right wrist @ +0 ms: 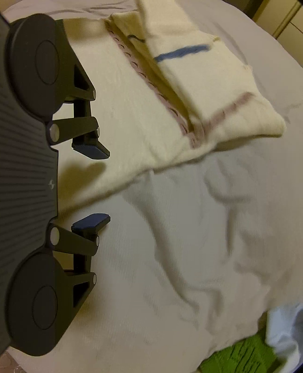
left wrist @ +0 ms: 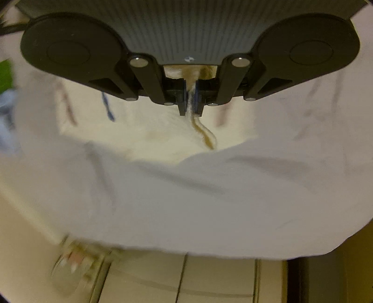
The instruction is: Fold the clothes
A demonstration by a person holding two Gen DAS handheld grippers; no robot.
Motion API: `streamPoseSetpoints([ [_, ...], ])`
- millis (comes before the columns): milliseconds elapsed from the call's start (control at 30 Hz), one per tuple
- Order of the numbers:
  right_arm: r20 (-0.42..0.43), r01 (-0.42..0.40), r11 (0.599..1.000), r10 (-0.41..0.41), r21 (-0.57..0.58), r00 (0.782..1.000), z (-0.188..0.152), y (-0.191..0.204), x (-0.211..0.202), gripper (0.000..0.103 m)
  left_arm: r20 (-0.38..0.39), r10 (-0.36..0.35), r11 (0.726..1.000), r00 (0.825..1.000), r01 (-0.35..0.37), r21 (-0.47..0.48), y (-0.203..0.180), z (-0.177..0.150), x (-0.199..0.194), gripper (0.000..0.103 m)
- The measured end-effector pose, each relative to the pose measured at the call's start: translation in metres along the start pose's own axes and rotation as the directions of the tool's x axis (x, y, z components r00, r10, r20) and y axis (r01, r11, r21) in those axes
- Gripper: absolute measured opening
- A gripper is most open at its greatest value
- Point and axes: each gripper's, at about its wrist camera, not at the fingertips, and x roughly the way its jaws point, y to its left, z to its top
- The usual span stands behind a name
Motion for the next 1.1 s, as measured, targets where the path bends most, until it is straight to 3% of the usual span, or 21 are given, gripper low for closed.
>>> streamPoseSetpoints([
  [233, -0.009, 0.042, 0.999, -0.042, -0.012, 0.999, -0.012, 0.013, 0.005, 0.055, -0.110, 0.077, 0.995, 0.991, -0.069, 0.077, 0.017, -0.024, 0.056, 0.005],
  [333, -0.011, 0.070, 0.998, -0.070, -0.005, 0.997, -0.019, 0.016, 0.005, 0.055, -0.191, 0.122, 0.988, 0.974, -0.100, 0.117, 0.030, -0.043, 0.080, 0.017],
  [400, 0.000, 0.087, 0.996, -0.087, -0.011, 0.996, -0.024, 0.018, 0.000, 0.056, -0.200, 0.141, 0.985, 0.970, -0.118, 0.122, 0.039, -0.050, 0.082, 0.025],
  [433, 0.012, 0.097, 0.995, -0.097, -0.015, 0.995, -0.028, 0.019, -0.004, 0.060, -0.197, 0.140, 0.988, 0.970, -0.124, 0.095, 0.045, -0.050, 0.078, 0.029],
  [567, 0.041, 0.127, 0.992, -0.127, -0.002, 0.991, -0.045, 0.016, -0.012, 0.061, -0.209, 0.126, 0.990, 0.970, -0.135, -0.030, 0.072, -0.060, 0.058, 0.027],
  [733, 0.037, 0.122, 0.991, -0.124, 0.046, 0.992, -0.079, -0.003, -0.005, 0.061, -0.280, 0.011, 0.986, 0.960, -0.057, -0.154, 0.085, -0.109, 0.024, 0.023],
  [900, 0.047, 0.052, 0.999, -0.051, -0.016, 0.998, -0.102, -0.021, 0.004, 0.062, -0.281, 0.003, 0.981, 0.960, -0.057, -0.186, 0.081, -0.182, -0.027, 0.026],
  [1100, 0.068, -0.077, 0.994, 0.082, -0.084, 0.994, -0.120, -0.053, -0.004, 0.062, -0.269, 0.013, 0.942, 0.963, -0.102, -0.320, 0.086, -0.247, -0.097, 0.028],
])
